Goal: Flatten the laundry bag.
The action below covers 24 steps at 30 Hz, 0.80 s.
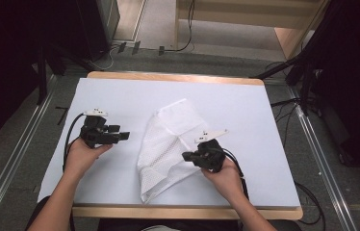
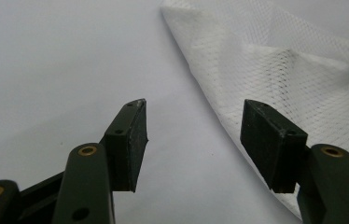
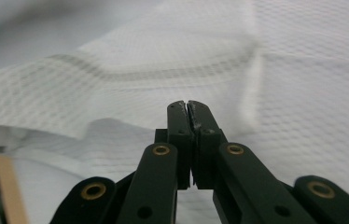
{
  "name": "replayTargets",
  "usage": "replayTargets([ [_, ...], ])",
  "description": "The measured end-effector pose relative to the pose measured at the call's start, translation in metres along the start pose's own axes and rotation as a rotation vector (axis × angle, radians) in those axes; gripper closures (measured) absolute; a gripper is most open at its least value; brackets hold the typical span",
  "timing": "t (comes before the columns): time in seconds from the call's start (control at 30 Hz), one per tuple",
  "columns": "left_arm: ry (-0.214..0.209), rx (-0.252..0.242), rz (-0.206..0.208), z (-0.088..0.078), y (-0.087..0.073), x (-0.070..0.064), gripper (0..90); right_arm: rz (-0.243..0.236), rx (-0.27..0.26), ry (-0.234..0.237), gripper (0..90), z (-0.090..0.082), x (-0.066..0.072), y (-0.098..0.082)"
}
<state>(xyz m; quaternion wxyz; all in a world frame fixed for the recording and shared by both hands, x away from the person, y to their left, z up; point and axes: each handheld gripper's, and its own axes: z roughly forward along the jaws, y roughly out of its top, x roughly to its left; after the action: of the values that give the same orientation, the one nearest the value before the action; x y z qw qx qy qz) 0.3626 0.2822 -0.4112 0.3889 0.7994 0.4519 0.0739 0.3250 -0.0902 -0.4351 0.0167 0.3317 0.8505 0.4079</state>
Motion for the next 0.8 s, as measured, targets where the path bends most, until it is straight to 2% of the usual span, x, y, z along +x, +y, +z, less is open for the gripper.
replayTargets([
  [0.17,0.001,0.000,0.001,0.000,0.000,0.000,42.1,0.049,-0.006,-0.059,90.0,-0.003,-0.025,0.000],
  [0.27,0.003,0.000,0.001,0.000,0.000,0.000,42.1,0.073,0.012,-0.089,90.0,0.000,-0.039,-0.003],
  [0.4,0.000,-0.001,0.000,-0.001,0.000,0.001,42.1,0.116,0.065,-0.083,90.0,0.018,-0.052,-0.006],
  [0.47,0.002,-0.005,0.000,-0.001,0.000,0.001,42.1,0.118,0.079,-0.065,90.0,0.025,-0.051,-0.005],
  [0.53,0.004,-0.003,0.001,-0.001,0.000,0.001,42.1,0.114,0.076,-0.028,89.8,0.034,-0.047,-0.002],
  [0.6,0.007,-0.002,0.000,-0.001,-0.001,0.001,42.1,0.094,0.071,-0.013,89.7,0.041,-0.040,0.003],
  [0.8,0.012,-0.009,-0.008,-0.004,-0.002,0.003,42.2,0.049,0.018,0.020,89.5,0.048,-0.024,0.022],
])
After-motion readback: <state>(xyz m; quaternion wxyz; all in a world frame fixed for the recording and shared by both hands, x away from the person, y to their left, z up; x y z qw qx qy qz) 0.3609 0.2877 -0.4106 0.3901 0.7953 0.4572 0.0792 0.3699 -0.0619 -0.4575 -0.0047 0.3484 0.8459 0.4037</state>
